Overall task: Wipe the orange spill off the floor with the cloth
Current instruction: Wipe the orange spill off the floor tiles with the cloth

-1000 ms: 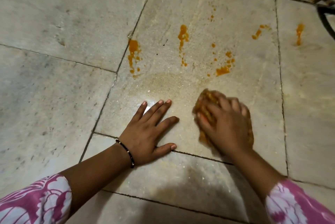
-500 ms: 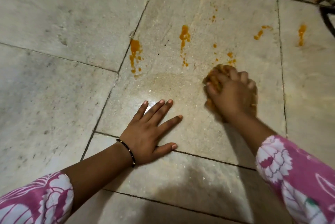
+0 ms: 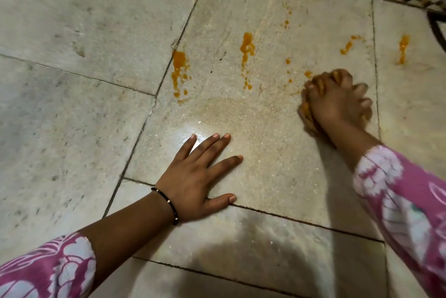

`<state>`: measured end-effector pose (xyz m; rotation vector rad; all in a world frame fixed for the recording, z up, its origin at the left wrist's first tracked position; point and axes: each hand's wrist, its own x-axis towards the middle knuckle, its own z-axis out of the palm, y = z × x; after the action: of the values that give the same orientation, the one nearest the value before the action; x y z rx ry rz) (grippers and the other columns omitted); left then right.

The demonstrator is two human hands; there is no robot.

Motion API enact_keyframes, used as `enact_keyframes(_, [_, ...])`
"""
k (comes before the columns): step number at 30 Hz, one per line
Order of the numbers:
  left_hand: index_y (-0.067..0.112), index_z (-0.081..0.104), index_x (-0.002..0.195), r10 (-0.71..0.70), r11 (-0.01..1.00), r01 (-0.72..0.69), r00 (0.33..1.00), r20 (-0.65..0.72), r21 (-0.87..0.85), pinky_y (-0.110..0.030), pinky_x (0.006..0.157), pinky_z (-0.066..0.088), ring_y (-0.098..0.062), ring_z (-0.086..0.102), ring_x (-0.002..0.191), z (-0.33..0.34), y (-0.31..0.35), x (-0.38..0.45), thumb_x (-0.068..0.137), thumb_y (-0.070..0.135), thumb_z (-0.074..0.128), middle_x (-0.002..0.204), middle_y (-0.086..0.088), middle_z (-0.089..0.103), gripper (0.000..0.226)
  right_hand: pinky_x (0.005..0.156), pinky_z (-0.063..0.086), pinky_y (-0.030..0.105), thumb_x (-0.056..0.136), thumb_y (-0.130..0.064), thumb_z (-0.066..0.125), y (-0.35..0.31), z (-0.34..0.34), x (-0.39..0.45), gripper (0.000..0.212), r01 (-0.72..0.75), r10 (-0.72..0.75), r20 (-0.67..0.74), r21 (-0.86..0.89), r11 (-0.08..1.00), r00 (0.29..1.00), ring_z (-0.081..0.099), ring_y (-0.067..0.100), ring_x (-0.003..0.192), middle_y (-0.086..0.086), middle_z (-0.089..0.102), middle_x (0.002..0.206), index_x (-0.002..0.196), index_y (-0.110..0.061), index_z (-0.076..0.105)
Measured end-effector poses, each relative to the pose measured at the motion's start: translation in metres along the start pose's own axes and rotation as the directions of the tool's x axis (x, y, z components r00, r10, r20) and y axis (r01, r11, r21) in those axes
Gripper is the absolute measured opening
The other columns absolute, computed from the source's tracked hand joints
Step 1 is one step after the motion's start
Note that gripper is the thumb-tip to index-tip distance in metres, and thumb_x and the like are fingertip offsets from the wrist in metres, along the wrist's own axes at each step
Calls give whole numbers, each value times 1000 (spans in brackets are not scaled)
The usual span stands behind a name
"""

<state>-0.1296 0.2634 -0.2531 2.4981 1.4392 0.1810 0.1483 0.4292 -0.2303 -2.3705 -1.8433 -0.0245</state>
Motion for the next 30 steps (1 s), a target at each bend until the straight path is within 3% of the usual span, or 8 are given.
enact_keyframes(3, [36,34,143,-2,1000,2,1000,-9,-6,-51,114,15,-20,14,145,0,0,0,84,70,40,157,-3,19,68,92,26,45,90,-52,40,-42,7,-1,44,232,-231,41,-15,973,972,33,34,117,-3,34,146,126,-31,53])
enact_keyframes(8, [33,34,144,3,1000,-4,999,-36,-25,-53,113,19,-22,15,145,3,2,-3,86,68,40,157,-5,19,68,93,27,42,88,-53,34,-14,-9,-84,51,633,-635,80,48,773,769,38,25,112,-11,35,148,134,-35,47])
enact_keyframes(10, [34,33,145,-3,1000,2,999,-37,-20,-53,113,19,-22,14,145,3,2,-3,86,68,39,157,-6,18,68,94,30,45,90,-53,29,27,-14,-85,52,626,-626,126,42,778,770,38,26,111,-11,35,149,135,-36,46])
enact_keyframes(13, [33,35,144,-1,1000,1,1000,-28,-7,-53,113,19,-22,15,145,2,2,-1,85,68,41,157,-6,21,69,91,32,46,91,-50,31,58,-13,-42,48,437,-435,86,-7,899,896,36,31,108,-7,34,148,132,-34,49])
enact_keyframes(17, [34,37,143,2,1000,-3,1000,-25,-16,-52,113,18,-21,16,145,1,0,0,82,69,44,156,-5,22,70,93,27,44,94,-45,41,6,-3,29,38,207,-207,4,16,978,978,32,34,118,-9,33,148,128,-34,52])
enact_keyframes(20, [35,36,143,-4,1000,4,1000,-13,-18,-51,113,18,-21,16,145,0,0,1,82,70,44,156,-4,22,70,91,27,44,92,-45,42,-58,5,37,37,350,-350,57,19,937,935,31,34,120,-9,33,148,124,-34,54])
enact_keyframes(25, [36,37,142,-7,999,6,1000,-16,-37,-51,112,20,-21,19,144,-1,0,-1,83,70,44,156,-4,22,69,96,26,46,89,-48,41,-72,-3,-55,46,670,-675,107,85,738,730,36,28,118,-8,34,149,131,-33,49])
enact_keyframes(30, [34,34,144,7,1000,-8,999,-34,-20,-49,114,16,-22,18,144,-1,3,-3,85,69,41,156,-5,22,69,109,7,39,87,-62,28,3,-33,-142,50,546,-613,279,287,787,739,23,14,131,-21,20,153,136,-54,30])
